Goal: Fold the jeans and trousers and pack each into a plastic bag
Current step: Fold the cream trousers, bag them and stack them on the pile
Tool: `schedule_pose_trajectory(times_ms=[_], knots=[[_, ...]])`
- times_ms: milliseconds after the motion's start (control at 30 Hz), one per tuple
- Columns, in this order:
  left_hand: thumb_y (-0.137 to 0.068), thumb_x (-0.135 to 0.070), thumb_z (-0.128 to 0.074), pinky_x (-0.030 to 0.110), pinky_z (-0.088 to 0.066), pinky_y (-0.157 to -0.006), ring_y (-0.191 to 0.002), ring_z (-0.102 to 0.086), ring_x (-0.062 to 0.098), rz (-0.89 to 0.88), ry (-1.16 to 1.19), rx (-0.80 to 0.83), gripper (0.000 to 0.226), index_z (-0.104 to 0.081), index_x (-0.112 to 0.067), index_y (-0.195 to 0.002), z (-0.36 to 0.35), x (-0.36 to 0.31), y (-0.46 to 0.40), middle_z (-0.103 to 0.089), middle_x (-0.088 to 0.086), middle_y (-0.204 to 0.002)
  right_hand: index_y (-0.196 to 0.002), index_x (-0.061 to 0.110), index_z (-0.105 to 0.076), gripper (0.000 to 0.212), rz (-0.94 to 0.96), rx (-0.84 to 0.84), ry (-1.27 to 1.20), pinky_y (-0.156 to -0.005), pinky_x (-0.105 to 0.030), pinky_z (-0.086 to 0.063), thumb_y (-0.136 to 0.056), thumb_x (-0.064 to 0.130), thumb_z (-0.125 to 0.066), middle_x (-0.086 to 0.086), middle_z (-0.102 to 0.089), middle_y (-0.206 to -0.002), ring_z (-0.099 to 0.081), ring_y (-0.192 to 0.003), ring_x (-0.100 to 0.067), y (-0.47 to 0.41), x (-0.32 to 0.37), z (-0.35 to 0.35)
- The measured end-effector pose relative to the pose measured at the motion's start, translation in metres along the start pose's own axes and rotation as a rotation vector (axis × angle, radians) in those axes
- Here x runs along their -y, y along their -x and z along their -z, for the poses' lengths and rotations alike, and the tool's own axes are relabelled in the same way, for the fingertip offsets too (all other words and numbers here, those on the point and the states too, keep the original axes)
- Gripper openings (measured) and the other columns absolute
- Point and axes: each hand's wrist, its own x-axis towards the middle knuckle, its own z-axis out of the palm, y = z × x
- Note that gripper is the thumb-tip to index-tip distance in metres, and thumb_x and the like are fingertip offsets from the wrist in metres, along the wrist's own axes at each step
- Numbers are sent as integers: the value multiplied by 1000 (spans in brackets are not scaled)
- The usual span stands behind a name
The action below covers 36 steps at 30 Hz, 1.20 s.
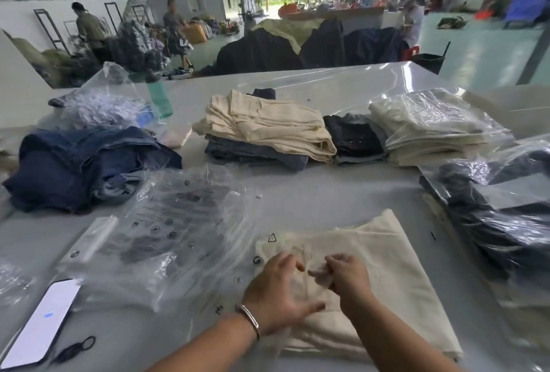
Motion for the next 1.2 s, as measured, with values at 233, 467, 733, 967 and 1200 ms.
schedule_pose_trajectory(times_ms=[233,467,733,967,1200], knots=[[-50,-22,-80,25,-53,-54,-72,-64,19,-192,-502,-242,31,-67,-21,-78,-4,2,3,-64,-1,-81,-92,-4,-53,4,-155,8,-566,-46,-29,-57,-95,-2,-50,-21,-68,-71,-70,-53,-23,-20,19,8],[-84,-65,-47,34,-46,-88,-112,-55,22,90,-577,119,57,-55,-21,-121,2,31,-5,-57,0,-124,-87,-4,-63,2,-174,232,115,-57,-34,-57,-85,-2,-63,-18,-67,-77,-70,-67,-29,-10,1,16],[-71,-45,-73,26,-52,-78,-100,-60,17,-112,-522,-130,38,-62,-24,-101,-14,24,11,-61,-4,-105,-77,-9,-67,9,21,173,225,-49,-27,-53,-83,-3,-65,-22,-69,-66,-68,-54,-26,4,-5,4],[-89,-36,-58,16,-38,-67,-80,-55,5,45,-105,-132,15,-65,-24,-86,-4,22,3,-63,-11,-85,-67,-4,-61,22,59,145,179,-45,-22,-45,-82,8,-72,-14,-63,-56,-59,-44,-19,11,-5,-2],[-98,-20,-47,23,-43,-50,-53,-56,13,456,429,-267,24,-53,-20,-74,18,28,-13,-58,-5,-59,-70,3,-58,21,35,170,236,-48,-24,-46,-88,11,-67,-9,-64,-58,-59,-48,-17,7,2,17]])
